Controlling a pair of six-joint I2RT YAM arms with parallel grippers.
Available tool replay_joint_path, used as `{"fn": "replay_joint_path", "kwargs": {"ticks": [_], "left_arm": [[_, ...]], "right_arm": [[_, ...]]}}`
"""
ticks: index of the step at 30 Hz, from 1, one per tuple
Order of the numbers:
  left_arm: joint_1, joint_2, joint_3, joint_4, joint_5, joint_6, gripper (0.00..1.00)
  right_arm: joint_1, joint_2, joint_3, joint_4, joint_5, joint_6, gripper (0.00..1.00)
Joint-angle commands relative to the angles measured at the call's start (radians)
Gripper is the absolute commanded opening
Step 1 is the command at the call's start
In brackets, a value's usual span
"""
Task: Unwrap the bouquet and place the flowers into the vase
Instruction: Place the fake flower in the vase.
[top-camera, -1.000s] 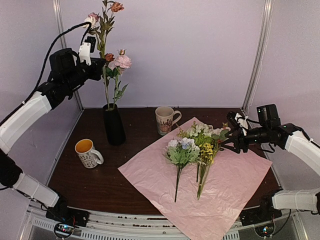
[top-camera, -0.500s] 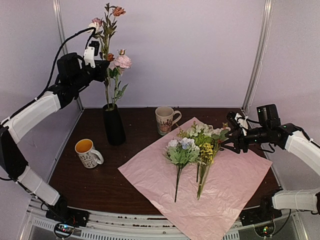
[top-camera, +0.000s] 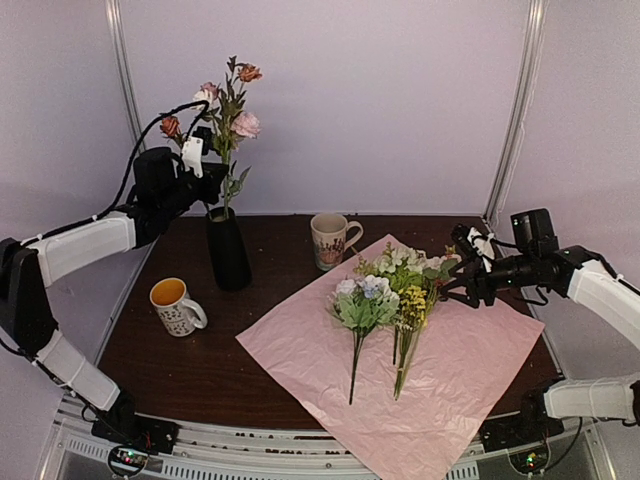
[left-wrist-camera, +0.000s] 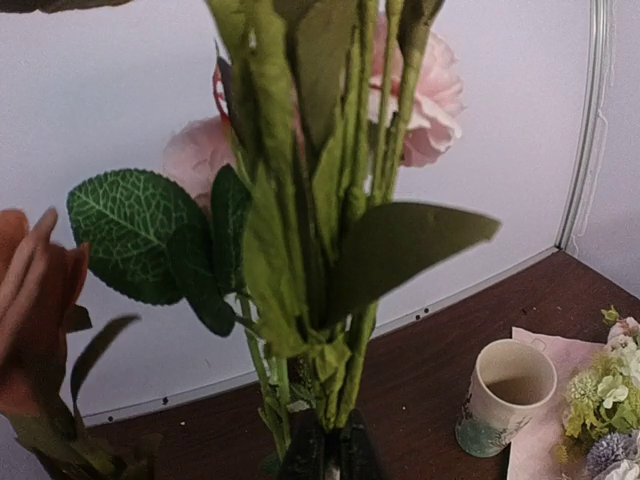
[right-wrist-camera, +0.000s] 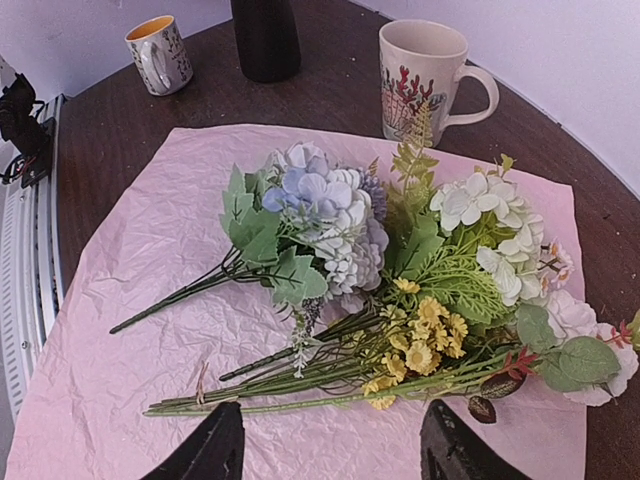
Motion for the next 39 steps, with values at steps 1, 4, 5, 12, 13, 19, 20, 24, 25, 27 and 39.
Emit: {"fn": "replay_joint_path", "kwargs": {"ticks": [1, 4, 5, 12, 13, 19, 20, 24, 25, 27, 39], "left_arm": [[0.006, -0.002, -0.007, 0.053, 0.002, -0.004, 0.00], [0.007, -0.004, 0.016, 0.033, -0.013, -0.003, 0.00], [0.006, -0.001, 0.023, 0.024, -0.024, -0.004, 0.00], [0.007, 0.027, -0.008, 0.026, -0.074, -0.029, 0.00], [0.006, 0.027, -0.021, 0.032, -0.080, -0.036, 0.00], [0.007, 0.058, -0.070, 0.055, -0.086, -0.061, 0.00], [0.007, 0.064, -0.075, 0.056, -0.083, -0.063, 0.00], [0.007, 0.065, -0.121, 0.093, -0.063, -0.083, 0.00], [0.006, 0.064, -0.133, 0.099, -0.063, -0.089, 0.00], [0.007, 0.061, -0.153, 0.109, -0.066, -0.098, 0.00], [0.005, -0.044, -0.101, -0.003, -0.104, -0.067, 0.37]], "right_arm": [[-0.002, 0.005, 0.019, -0.007, -0.008, -0.013, 0.61], [-0.003, 0.008, 0.020, -0.007, -0.008, -0.013, 0.61], [-0.002, 0.009, 0.021, -0.008, -0.008, -0.013, 0.61], [-0.003, 0.009, 0.021, -0.012, -0.008, -0.017, 0.61], [-0.003, 0.009, 0.021, -0.012, -0.008, -0.018, 0.61], [-0.002, 0.021, 0.027, -0.016, -0.015, -0.020, 0.61], [-0.002, 0.022, 0.027, -0.018, -0.017, -0.021, 0.61], [-0.002, 0.023, 0.028, -0.022, -0.020, -0.024, 0.61], [-0.002, 0.022, 0.029, -0.022, -0.020, -0.023, 0.61], [-0.002, 0.020, 0.029, -0.023, -0.020, -0.025, 0.61], [-0.002, 0.027, 0.031, -0.030, -0.031, -0.030, 0.61]]}}
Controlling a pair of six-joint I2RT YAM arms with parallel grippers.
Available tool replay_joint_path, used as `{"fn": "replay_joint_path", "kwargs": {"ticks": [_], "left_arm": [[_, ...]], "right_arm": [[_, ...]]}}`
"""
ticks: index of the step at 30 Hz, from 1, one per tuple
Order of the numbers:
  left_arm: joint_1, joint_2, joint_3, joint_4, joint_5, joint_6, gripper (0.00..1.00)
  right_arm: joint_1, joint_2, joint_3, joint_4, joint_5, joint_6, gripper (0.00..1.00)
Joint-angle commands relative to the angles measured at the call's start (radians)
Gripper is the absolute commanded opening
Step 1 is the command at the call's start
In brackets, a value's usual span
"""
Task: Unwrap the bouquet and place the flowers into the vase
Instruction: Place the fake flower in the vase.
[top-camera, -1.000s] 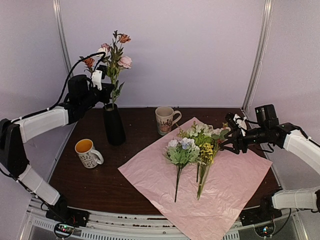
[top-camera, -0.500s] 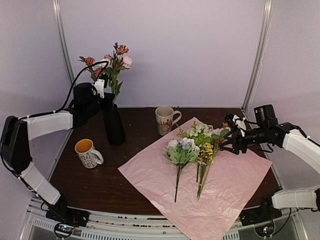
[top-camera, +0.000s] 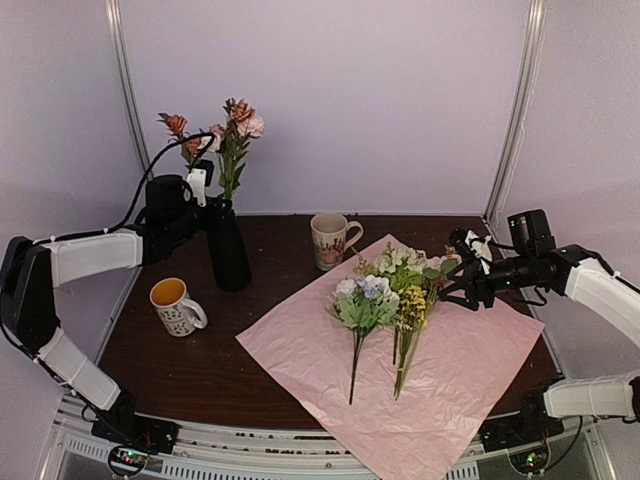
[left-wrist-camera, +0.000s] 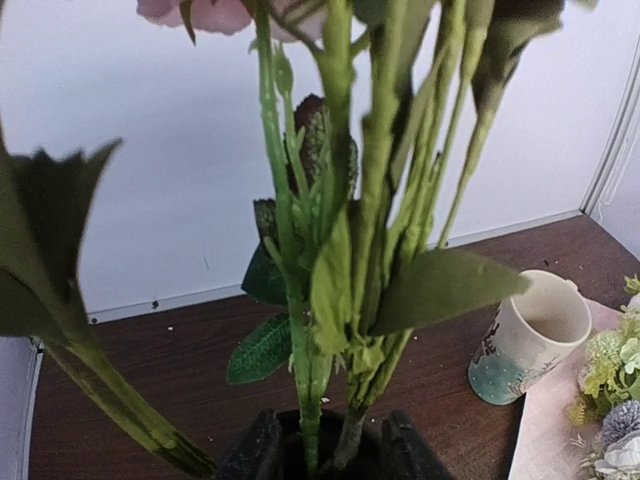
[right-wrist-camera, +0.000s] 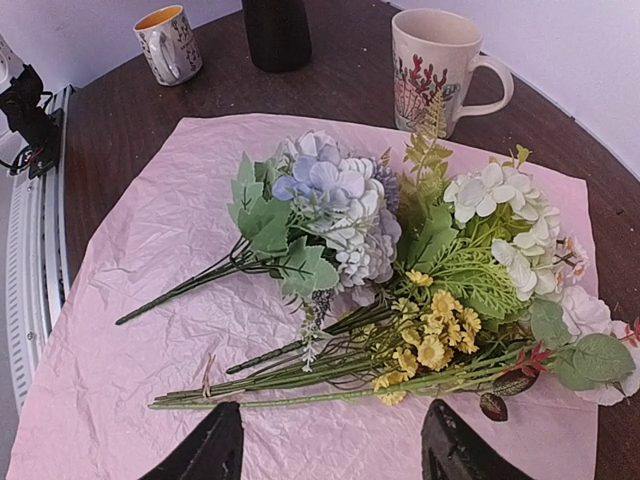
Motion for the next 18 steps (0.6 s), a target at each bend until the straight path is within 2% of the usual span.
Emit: {"fn": "replay_joint_path", "kwargs": {"ticks": [1, 13, 18], "left_arm": [[0.005, -0.082, 0.060, -0.006, -0.024, 0.028, 0.37], [0.003, -0.059, 0.147, -0.052, 0.050, 0.035, 0.34], [0.003, -0.036, 0.155, -0.051, 0.073, 0.043, 0.19]], "right_arm": [[-0.002, 0.002, 0.029, -0.007, -0.016, -0.009, 0.61], [-0.002, 0.005, 0.029, -0.009, -0.012, -0.009, 0.62], [-0.002, 0.004, 0.029, -0.009, -0.011, -0.009, 0.62]]}}
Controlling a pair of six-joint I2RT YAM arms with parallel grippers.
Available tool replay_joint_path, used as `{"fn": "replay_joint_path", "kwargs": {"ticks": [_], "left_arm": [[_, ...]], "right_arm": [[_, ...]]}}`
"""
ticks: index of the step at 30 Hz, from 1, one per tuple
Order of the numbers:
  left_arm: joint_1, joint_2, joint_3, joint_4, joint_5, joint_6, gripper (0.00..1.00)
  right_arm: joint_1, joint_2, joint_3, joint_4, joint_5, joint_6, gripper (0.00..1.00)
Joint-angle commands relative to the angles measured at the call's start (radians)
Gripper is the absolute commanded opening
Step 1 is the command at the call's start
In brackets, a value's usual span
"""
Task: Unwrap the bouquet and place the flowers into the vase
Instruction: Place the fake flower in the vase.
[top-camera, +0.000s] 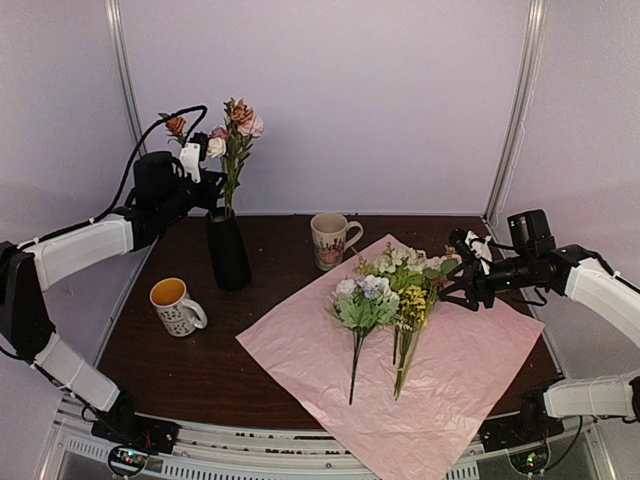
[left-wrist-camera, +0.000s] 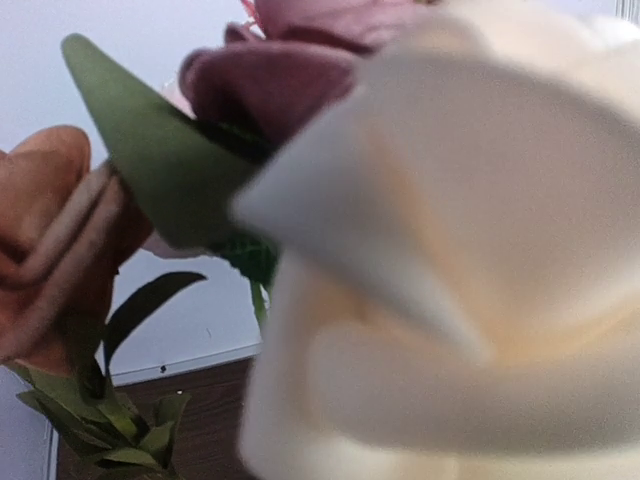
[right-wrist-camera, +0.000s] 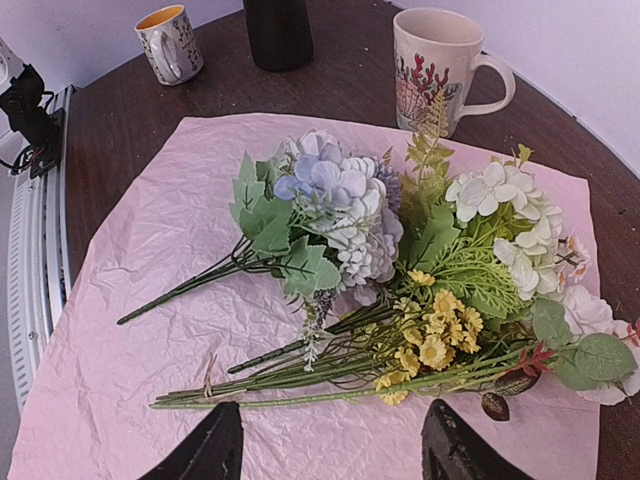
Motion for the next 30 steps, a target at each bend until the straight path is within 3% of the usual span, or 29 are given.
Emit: {"fn": "replay_joint_path", "kwargs": {"ticks": [1, 8, 15, 16, 18, 20, 30], "left_arm": [[0.005, 0.028, 0.032, 0.014, 0.041, 0.016, 0.17], [0.004, 0.052, 0.045, 0.015, 0.062, 0.034, 0.00], [0.003, 0.033, 0.039, 0.006, 0.043, 0.038, 0.00], [0.004, 0.025, 0.041, -0.002, 0.039, 0.037, 0.03], [0.001, -0.003, 0.042, -0.026, 0.015, 0.029, 0.28], [-0.012, -0.051, 0.034, -0.049, -0.013, 0.025, 0.38], [-0.135, -0.329, -0.124, -0.291, -0.167, -0.116, 0.42]], "right_arm": [[-0.001, 0.003, 0.029, -0.006, -0.008, -0.009, 0.62], [-0.002, 0.003, 0.029, -0.007, -0.007, -0.011, 0.62], [-0.001, 0.002, 0.029, -0.007, -0.005, -0.011, 0.62], [-0.002, 0.002, 0.028, -0.007, -0.005, -0.011, 0.62], [-0.002, 0.003, 0.031, -0.007, -0.005, -0.011, 0.62], [-0.002, 0.002, 0.030, -0.007, -0.006, -0.009, 0.62], [-0.002, 0.006, 0.032, -0.005, -0.001, -0.005, 0.62]]}}
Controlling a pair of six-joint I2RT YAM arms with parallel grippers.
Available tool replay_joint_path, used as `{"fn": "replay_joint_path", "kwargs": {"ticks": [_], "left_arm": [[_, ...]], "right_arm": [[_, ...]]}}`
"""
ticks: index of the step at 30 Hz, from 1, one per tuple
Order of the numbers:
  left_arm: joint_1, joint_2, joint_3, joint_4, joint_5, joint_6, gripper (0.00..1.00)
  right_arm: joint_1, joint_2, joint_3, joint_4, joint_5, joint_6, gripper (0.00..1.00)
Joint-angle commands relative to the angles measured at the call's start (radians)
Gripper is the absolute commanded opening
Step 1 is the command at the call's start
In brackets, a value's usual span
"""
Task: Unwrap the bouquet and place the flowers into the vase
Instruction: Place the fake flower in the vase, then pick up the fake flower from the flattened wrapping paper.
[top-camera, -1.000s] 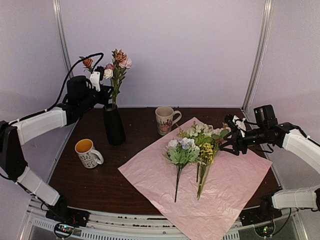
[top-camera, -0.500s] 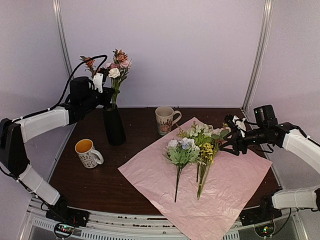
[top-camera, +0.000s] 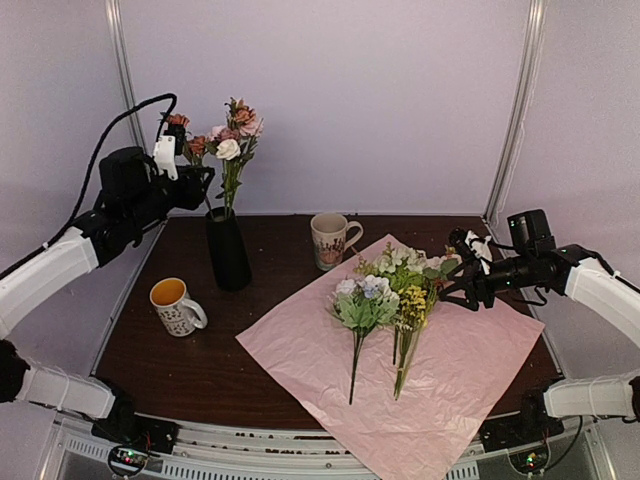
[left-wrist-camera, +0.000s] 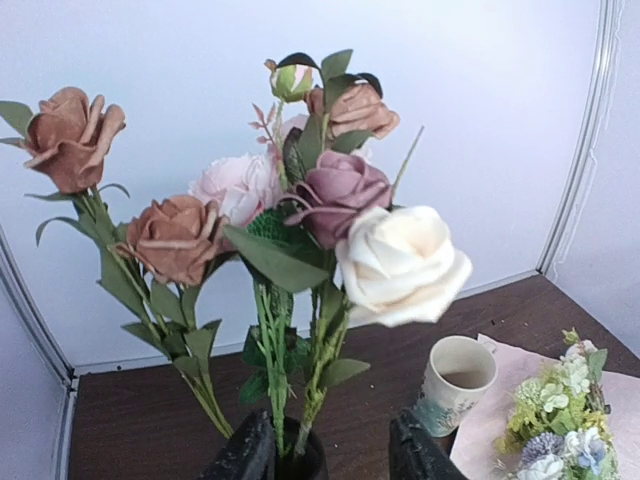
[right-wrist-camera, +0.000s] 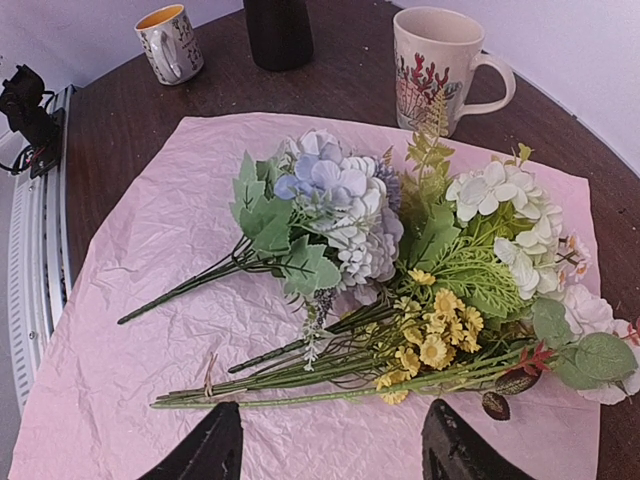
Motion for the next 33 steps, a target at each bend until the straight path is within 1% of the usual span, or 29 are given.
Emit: {"fn": "replay_joint_path", "kwargs": {"ticks": [1, 2, 4, 6, 9, 12, 16, 18, 20, 21, 28, 33], "left_arm": [[-0.096, -0.107, -0.107, -0.136, -0.108, -0.067, 0.42], [-0.141, -0.124, -0.131, -0.152, -0.118, -0.080, 0.42], [-0.207, -0.134, -0.155, -0.180, -0.085, -0.109, 0.42], [-0.287, -0.104, -0.143, -0.257, -0.080, -0.136, 0.41], [-0.417, -0.040, -0.137, -0.294, -0.089, -0.145, 0.41], [-0.525, 0.075, -0.115, -0.287, -0.067, -0.178, 0.40], [-0.639, 0.275, -0.032, -0.263, -0.012, -0.190, 0.40], [-0.666, 0.392, 0.054, -0.321, 0.023, -0.207, 0.40], [-0.674, 0.499, 0.140, -0.400, 0.046, -0.253, 0.40], [-0.677, 0.538, 0.166, -0.415, 0.065, -0.276, 0.40], [-0.707, 0.634, 0.176, -0.327, 0.120, -0.388, 0.42], [-0.724, 0.700, 0.219, -0.347, 0.104, -0.409, 0.42]], "right_arm": [[-0.002, 0.005, 0.032, -0.001, 0.002, -0.006, 0.62], [-0.001, 0.005, 0.032, -0.001, 0.005, -0.005, 0.62], [-0.001, 0.008, 0.031, 0.002, 0.011, -0.004, 0.62], [-0.002, 0.017, 0.028, 0.011, 0.009, 0.003, 0.62], [-0.002, 0.049, 0.032, 0.011, -0.001, 0.009, 0.62], [-0.002, 0.084, 0.045, -0.001, 0.002, 0.010, 0.62], [-0.001, 0.093, 0.045, 0.001, 0.023, 0.011, 0.62], [-0.001, 0.088, 0.041, 0.006, 0.034, 0.012, 0.62], [-0.002, 0.082, 0.036, 0.012, 0.043, 0.013, 0.61], [-0.002, 0.080, 0.033, 0.014, 0.046, 0.013, 0.62], [-0.003, 0.077, 0.035, 0.014, 0.055, 0.010, 0.62], [-0.002, 0.085, 0.038, 0.010, 0.053, 0.008, 0.62]]}}
